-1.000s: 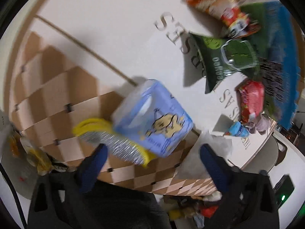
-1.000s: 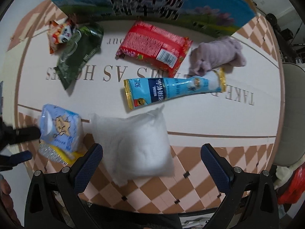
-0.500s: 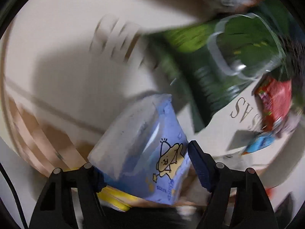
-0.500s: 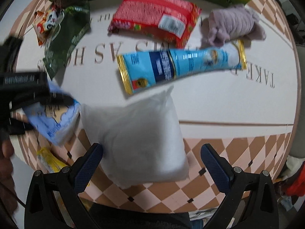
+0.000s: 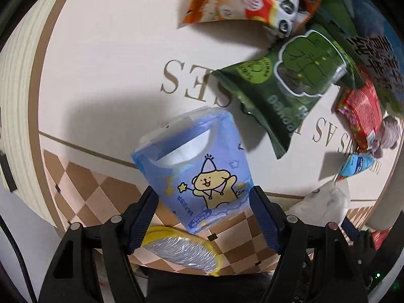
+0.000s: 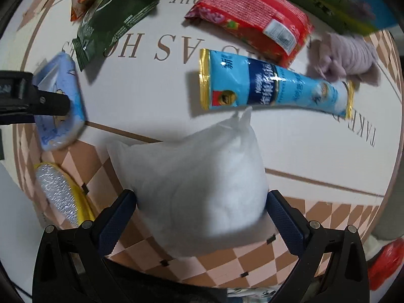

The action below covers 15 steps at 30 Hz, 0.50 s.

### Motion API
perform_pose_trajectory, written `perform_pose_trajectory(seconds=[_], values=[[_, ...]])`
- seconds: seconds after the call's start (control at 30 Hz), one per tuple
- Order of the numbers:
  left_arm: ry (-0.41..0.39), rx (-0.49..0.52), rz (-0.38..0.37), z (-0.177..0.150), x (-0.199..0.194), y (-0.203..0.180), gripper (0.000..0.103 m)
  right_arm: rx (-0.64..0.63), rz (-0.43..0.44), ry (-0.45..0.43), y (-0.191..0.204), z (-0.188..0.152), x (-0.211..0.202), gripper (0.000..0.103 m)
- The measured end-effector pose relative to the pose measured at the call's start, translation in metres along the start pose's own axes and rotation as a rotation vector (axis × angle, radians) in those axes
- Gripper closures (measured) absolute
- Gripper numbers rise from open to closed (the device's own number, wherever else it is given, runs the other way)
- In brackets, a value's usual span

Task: Organize soft objects
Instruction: 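Grasp the blue tissue pack with the left tool while the right tool grasps the white cotton bag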

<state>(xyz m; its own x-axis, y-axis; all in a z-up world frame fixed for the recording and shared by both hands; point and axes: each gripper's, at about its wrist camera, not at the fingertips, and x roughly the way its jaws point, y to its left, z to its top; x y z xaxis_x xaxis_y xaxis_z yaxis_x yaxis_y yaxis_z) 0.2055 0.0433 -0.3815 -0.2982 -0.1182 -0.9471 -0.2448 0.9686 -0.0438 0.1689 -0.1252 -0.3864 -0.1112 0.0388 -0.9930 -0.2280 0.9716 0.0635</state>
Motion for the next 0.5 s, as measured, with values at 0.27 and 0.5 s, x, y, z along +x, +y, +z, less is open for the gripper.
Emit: perform_pose_trajectory(seconds=[0.27, 0.5], values=[[0.008, -0.058, -0.071, 0.009, 0.013, 0.008, 0.030, 0.216, -0.006, 0.018, -0.070, -0.041, 0.011, 0.006], [0.030, -0.113, -0.118, 0.017, 0.035, 0.028, 0.030, 0.474, 0.183, 0.037, -0.144, -0.092, 0.002, 0.000]])
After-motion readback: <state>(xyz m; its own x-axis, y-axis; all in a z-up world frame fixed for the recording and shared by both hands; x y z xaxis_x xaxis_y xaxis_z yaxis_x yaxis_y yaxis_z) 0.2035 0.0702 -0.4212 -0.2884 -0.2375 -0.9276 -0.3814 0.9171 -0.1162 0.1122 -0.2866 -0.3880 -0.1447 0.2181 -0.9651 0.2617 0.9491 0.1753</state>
